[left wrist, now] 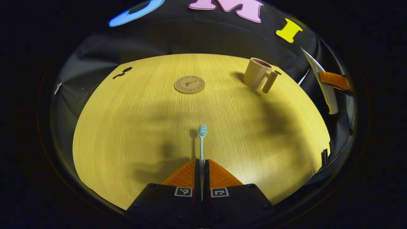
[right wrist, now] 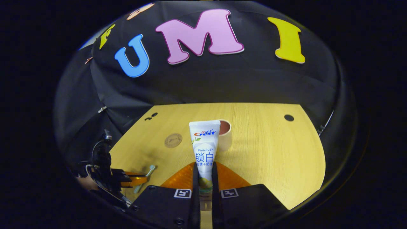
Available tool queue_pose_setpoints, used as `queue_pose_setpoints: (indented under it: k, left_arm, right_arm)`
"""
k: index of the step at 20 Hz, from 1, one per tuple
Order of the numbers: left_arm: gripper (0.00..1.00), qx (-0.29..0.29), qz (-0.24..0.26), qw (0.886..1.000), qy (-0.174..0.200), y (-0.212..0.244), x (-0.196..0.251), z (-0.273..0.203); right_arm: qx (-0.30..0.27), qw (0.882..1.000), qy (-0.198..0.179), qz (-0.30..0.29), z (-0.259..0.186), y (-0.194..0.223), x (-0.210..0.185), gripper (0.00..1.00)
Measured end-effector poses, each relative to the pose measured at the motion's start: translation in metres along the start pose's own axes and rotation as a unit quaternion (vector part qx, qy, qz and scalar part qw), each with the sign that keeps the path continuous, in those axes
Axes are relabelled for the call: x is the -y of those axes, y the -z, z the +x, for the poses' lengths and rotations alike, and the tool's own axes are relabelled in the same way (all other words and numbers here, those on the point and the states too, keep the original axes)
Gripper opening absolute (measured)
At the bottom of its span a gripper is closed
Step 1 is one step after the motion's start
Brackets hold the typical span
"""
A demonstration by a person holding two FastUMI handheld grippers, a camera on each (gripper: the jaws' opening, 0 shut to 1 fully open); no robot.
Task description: Put the toothbrush and toothpaste on the desktop into the cup, then pick up the cup and place it on the coaster on the desktop.
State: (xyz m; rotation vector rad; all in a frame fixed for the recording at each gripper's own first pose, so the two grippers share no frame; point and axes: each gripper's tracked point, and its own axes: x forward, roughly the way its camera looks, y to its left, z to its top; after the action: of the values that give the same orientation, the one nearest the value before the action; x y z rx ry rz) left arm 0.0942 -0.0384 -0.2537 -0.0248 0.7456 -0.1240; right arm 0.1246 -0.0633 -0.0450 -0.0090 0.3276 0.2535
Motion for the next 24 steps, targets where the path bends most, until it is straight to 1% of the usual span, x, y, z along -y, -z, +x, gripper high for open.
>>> queue_pose_setpoints:
  k: [3, 4, 6, 8, 11, 12, 14, 18, 19, 21, 23, 24]
  left_arm:
    - [0.06, 0.036, -0.007, 0.999, 0.023, -0.024, 0.019, -0.019]
    - [0.07, 0.053, -0.002, 0.998, 0.023, -0.035, 0.022, -0.026]
    - [0.07, 0.08, 0.008, 0.997, 0.022, -0.053, 0.027, -0.044]
    - [0.07, 0.107, 0.007, 0.994, 0.024, -0.073, 0.035, -0.057]
    - [0.07, 0.138, -0.014, 0.99, 0.033, -0.097, 0.048, -0.072]
    - [0.07, 0.143, -0.016, 0.989, 0.039, -0.104, 0.052, -0.078]
    - [0.07, 0.148, -0.012, 0.988, 0.044, -0.111, 0.057, -0.089]
    - [0.06, 0.155, -0.006, 0.987, 0.036, -0.127, 0.055, -0.096]
    - [0.07, 0.157, -0.013, 0.987, 0.035, -0.13, 0.055, -0.096]
    - [0.06, 0.169, -0.022, 0.984, 0.044, -0.142, 0.059, -0.098]
    - [0.07, 0.174, -0.011, 0.984, 0.042, -0.152, 0.055, -0.098]
    - [0.06, 0.176, -0.004, 0.984, 0.035, -0.154, 0.05, -0.098]
  right_arm:
    - [0.052, 0.998, 0.001, -0.02, 0.014, -0.035, 0.004, 0.18]
    - [0.07, 0.997, 0.007, -0.036, 0.021, -0.046, 0.01, 0.18]
    - [0.103, 0.993, 0.005, -0.051, 0.03, -0.069, 0.011, 0.18]
    - [0.127, 0.991, -0.005, -0.047, 0.043, -0.085, 0.012, 0.18]
    - [0.148, 0.988, -0.009, -0.043, 0.068, -0.101, 0.016, 0.18]
    - [0.153, 0.987, -0.004, -0.037, 0.078, -0.106, 0.021, 0.18]
    - [0.167, 0.986, -0.005, -0.012, 0.098, -0.119, 0.024, 0.18]
    - [0.19, 0.982, -0.004, 0.003, 0.133, -0.134, 0.034, 0.18]
    - [0.19, 0.982, -0.004, 0.003, 0.14, -0.132, 0.035, 0.18]
    - [0.185, 0.983, -0.011, 0.001, 0.154, -0.125, 0.034, 0.18]
    - [0.181, 0.983, -0.017, -0.007, 0.166, -0.119, 0.029, 0.18]
    - [0.182, 0.983, -0.019, -0.016, 0.171, -0.115, 0.027, 0.18]
